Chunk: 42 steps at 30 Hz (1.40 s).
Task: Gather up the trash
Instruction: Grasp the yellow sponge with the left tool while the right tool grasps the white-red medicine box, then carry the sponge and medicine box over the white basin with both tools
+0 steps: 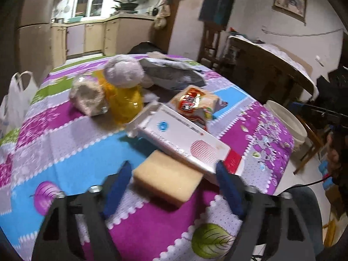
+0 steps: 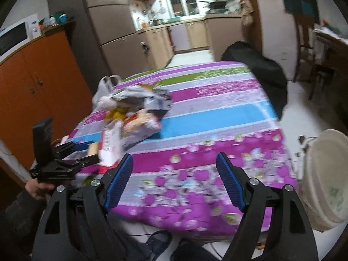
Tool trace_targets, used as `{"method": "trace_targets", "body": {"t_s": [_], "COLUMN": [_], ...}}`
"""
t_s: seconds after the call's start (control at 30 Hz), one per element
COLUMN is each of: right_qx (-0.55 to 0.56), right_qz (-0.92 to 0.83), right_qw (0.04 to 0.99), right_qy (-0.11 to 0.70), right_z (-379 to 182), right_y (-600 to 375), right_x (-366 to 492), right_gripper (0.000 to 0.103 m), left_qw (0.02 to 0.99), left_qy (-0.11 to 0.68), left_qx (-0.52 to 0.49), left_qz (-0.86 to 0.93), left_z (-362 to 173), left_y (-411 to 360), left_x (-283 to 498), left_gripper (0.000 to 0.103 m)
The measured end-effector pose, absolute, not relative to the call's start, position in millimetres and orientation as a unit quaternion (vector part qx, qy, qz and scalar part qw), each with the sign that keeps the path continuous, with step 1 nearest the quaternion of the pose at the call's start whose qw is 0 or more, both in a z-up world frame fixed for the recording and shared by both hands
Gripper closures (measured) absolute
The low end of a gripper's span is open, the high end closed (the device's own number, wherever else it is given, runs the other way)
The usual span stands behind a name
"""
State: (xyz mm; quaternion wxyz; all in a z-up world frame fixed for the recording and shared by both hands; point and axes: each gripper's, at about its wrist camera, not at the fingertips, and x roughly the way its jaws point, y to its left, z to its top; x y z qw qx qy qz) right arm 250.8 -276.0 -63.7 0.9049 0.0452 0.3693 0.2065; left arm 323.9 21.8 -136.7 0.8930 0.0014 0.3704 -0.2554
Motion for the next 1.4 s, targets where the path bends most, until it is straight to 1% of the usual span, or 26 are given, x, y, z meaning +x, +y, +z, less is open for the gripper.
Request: {"method": "trace_targets", "body": {"t_s": [0.03,0.13,0.27,0.33,0.4,0.5,0.63,0.67,0.7,0.83,0.87,0.9,0.97,1.07,1.2,1.4], "right_qx": [0.042,0.031,0.028,0.029,0.030,0.018,-0.003,-0.009,-0.024,-0.059,-0.064,-0.070,-0.075,-0.079,-0.071,-0.033], "right_qz": [0.212,0.233,0.277,0.299,0.307,0.308,0.313,0.317,0.314,0.283,0.278,0.270,0.265,0.271,0.273,0.229], "right_qw": [0.903,0.895,0.874,0.861,0.850,0.842,0.845,0.844,0.843,0.847,0.846,0.847,0.853,0.857,0.872,0.915], "right_qy": [0.372,0.379,0.397,0.410,0.428,0.443,0.434,0.433,0.436,0.447,0.450,0.452,0.444,0.431,0.399,0.331], "right_z": [-64,-67,-75,-82,-96,-110,-105,-104,-105,-119,-123,-126,-125,-121,-105,-64], "right_y": [-270,-251,-221,-205,-187,-162,-133,-127,-119,-102,-100,-100,-103,-106,-112,-152], "right_x": [252,255,262,269,282,296,294,293,292,301,304,306,306,297,280,256], "right_gripper": [0.028,0.028,0.028,0.034,0.046,0.050,0.049,0.042,0.031,0.030,0.032,0.045,0.058,0.061,0.062,0.062], "left_qw": [0.895,0.894,0.899,0.903,0.905,0.906,0.905,0.905,0.904,0.903,0.903,0.903,0.906,0.908,0.916,0.933], "left_qy": [0.371,0.371,0.362,0.361,0.363,0.367,0.368,0.367,0.368,0.370,0.370,0.369,0.367,0.365,0.354,0.317], "left_qx": [0.009,0.001,-0.008,-0.024,-0.037,-0.051,-0.060,-0.065,-0.068,-0.072,-0.073,-0.073,-0.069,-0.070,-0.072,-0.073], "left_qz": [-0.248,-0.251,-0.245,-0.231,-0.219,-0.206,-0.204,-0.205,-0.206,-0.205,-0.205,-0.205,-0.201,-0.194,-0.173,-0.155], "left_z": [-138,-138,-130,-127,-127,-129,-129,-128,-128,-131,-131,-131,-131,-130,-125,-93], "left_y": [20,23,38,49,56,62,67,69,70,72,71,70,68,68,71,59], "left_x": [325,324,308,302,300,298,291,289,288,289,289,289,288,287,283,276], "left_gripper": [0.043,0.048,0.051,0.052,0.052,0.053,0.053,0.053,0.053,0.054,0.054,0.054,0.054,0.054,0.054,0.055]}}
